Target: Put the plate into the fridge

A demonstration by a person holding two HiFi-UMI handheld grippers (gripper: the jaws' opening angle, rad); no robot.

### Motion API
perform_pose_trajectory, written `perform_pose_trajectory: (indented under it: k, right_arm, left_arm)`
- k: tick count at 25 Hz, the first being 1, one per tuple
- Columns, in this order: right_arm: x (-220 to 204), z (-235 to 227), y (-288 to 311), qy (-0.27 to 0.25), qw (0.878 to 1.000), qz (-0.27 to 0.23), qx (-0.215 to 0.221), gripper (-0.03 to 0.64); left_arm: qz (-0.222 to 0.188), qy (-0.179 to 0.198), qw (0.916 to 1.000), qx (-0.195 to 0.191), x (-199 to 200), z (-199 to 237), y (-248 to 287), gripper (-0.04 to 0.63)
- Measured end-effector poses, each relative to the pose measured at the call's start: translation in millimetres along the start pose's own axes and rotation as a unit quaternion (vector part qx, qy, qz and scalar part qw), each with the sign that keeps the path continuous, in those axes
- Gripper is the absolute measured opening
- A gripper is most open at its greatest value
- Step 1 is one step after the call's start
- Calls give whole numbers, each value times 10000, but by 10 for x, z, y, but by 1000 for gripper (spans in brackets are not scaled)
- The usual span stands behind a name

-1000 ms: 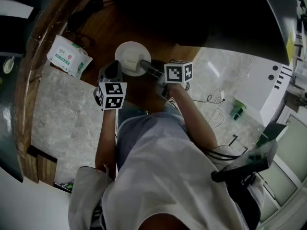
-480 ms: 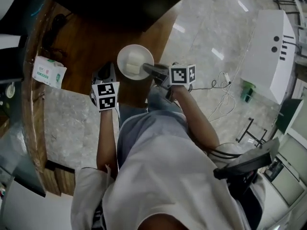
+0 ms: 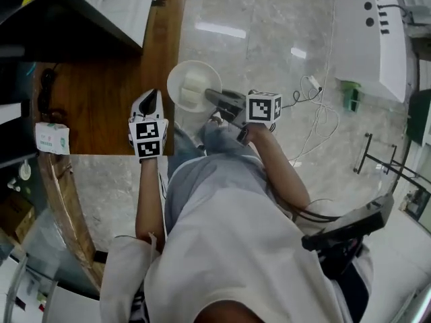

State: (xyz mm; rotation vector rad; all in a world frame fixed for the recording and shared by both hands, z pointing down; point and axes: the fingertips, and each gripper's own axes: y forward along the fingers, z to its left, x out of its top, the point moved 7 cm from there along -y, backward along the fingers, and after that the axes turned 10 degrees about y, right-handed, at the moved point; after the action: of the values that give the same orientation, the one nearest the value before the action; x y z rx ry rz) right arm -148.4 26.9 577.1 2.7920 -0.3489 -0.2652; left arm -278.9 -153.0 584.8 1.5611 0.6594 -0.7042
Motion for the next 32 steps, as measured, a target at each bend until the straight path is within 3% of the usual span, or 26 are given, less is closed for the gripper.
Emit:
perform_pose_trajectory:
  k: [3,8,11,16,19,23,32]
  right_arm:
    - [97,-171,-628,-6,9992,-389,-5,29]
    - [212,-445,-1700,207,9939,-1077,101,29]
    - [321,-610,-2262,177,9909,-1333,34,29]
    - [353,-742,-2902,336,9820,-1856,-43,29]
    - [436,-700,-3140,369,9785,-2031,-22,29]
    - [538,-643,-3356,430,9747,-2189,107,29]
    - [1434,-491,-3135,351,9794,-1948,404,29]
  left_arm:
    - [-168,128,9991,-358,347,-572,179,17]
    - [-268,874,9927,-784,844,-1531,444,17]
    - [-307,1026,9888,-1042,1079,-2073,618,17]
    - [-342,1535,9757,-1525,1391,-2717,785,17]
    - [-444,1682,9706,-1664,1633,-2934,820,17]
    - [-677,1645,9710,-1597,1903,-3079,810,17]
    - [-928,1261,9811,-1134,2450,-2642,1208,17]
